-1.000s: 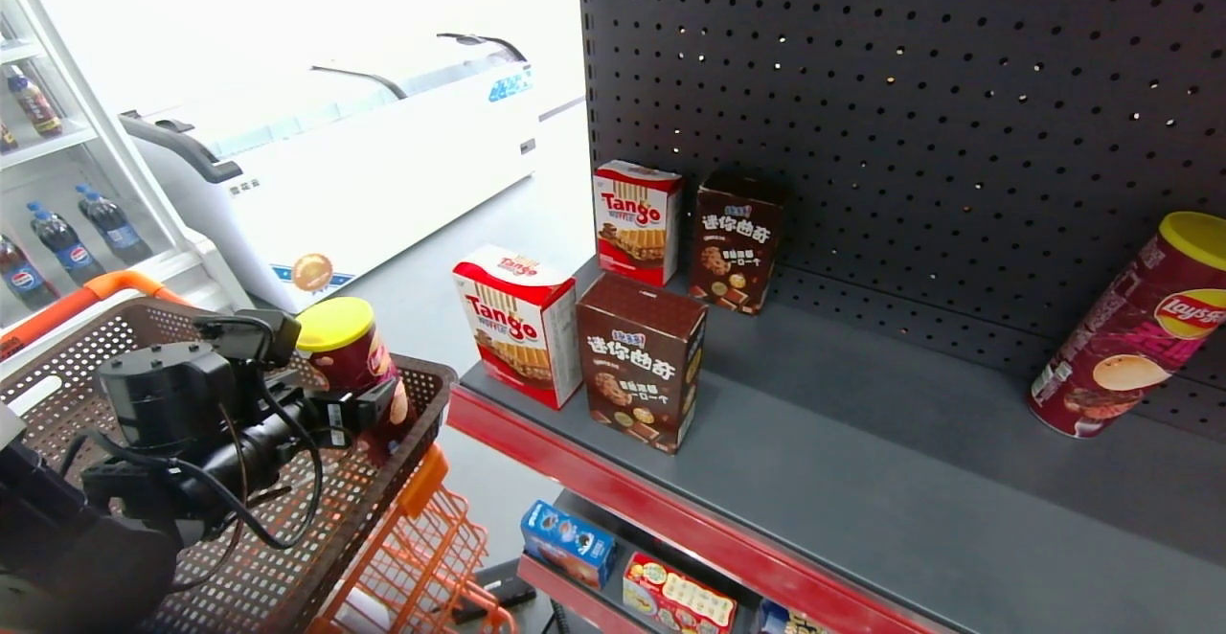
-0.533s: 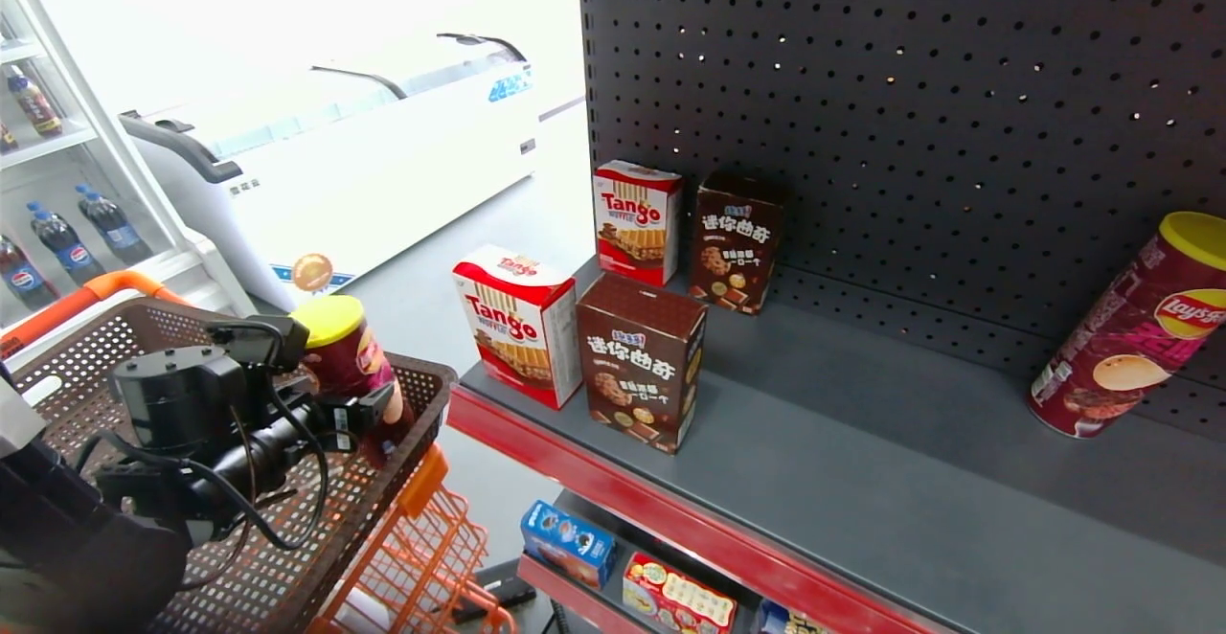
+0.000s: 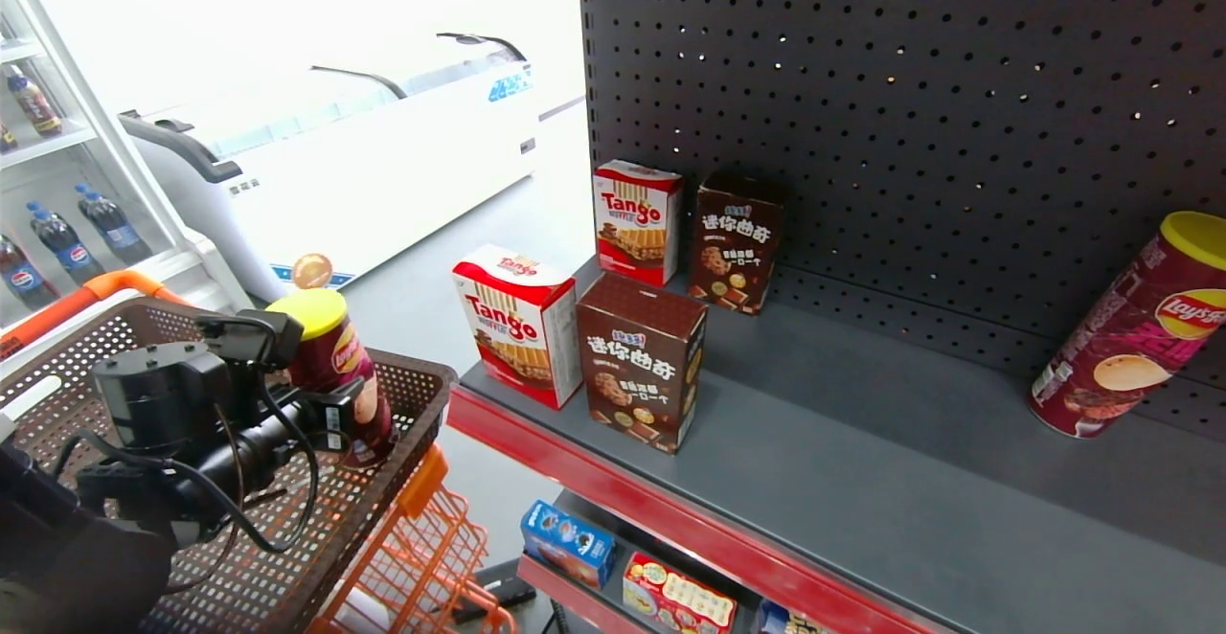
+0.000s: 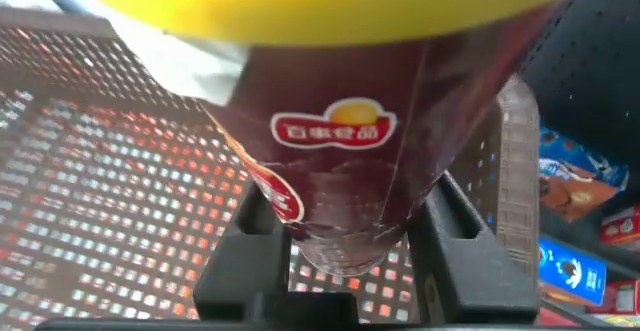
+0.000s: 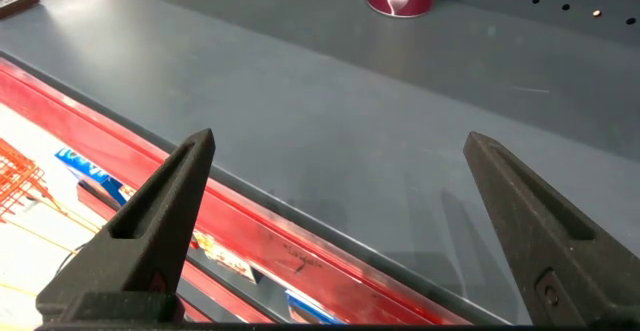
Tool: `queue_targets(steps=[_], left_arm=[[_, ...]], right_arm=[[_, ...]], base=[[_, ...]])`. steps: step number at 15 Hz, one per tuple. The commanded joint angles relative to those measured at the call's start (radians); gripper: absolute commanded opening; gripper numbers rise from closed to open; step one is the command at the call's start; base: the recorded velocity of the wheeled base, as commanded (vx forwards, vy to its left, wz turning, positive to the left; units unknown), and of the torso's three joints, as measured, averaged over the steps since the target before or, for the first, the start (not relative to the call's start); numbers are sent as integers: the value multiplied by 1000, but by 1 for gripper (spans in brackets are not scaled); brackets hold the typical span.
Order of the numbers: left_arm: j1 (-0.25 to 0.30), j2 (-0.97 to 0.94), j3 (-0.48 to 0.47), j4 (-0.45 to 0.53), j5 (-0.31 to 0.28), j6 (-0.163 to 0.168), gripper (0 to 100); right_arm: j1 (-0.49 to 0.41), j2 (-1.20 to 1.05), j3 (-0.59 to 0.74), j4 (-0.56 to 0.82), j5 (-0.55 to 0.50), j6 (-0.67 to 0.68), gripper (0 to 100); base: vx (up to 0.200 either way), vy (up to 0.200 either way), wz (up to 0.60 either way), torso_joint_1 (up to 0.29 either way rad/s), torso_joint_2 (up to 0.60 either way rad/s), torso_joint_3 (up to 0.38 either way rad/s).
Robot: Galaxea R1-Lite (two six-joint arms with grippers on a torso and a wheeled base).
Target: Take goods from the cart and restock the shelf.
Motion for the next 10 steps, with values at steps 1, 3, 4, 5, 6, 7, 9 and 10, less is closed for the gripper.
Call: queue_targets(steps=[1,3,4,5,6,7,9,10], left_arm=[[-1,-143,18,18,-5,4,0],[-16,-242,40,72,-8,3,0],[-33,-327,47,121,-9,-4,0],[-52,-394,49,173,-11,-4,0],[-61,-428,46,193,-11,-7,0],[-79,-476,47,198,-14,-11,0],[-95,-568,66,219,-22,-14,0],[-116,-586,73,233,-25,-14,0]], right_arm=[[0,0,0,0,1,0,100],[0,0,0,0,1,0,100],[0,0,0,0,1,0,100],[0,0,0,0,1,0,100],[-2,0,0,0,1,0,100],[0,0,0,1,1,0,100],[0,0,-1,0,1,0,100],[0,0,-1,0,1,0,100]], base=[[0,0,0,0,0,0],[0,0,0,0,0,0],[0,0,0,0,0,0],[0,0,0,0,0,0],[0,0,0,0,0,0],[0,0,0,0,0,0],[0,0,0,0,0,0],[0,0,0,0,0,0]])
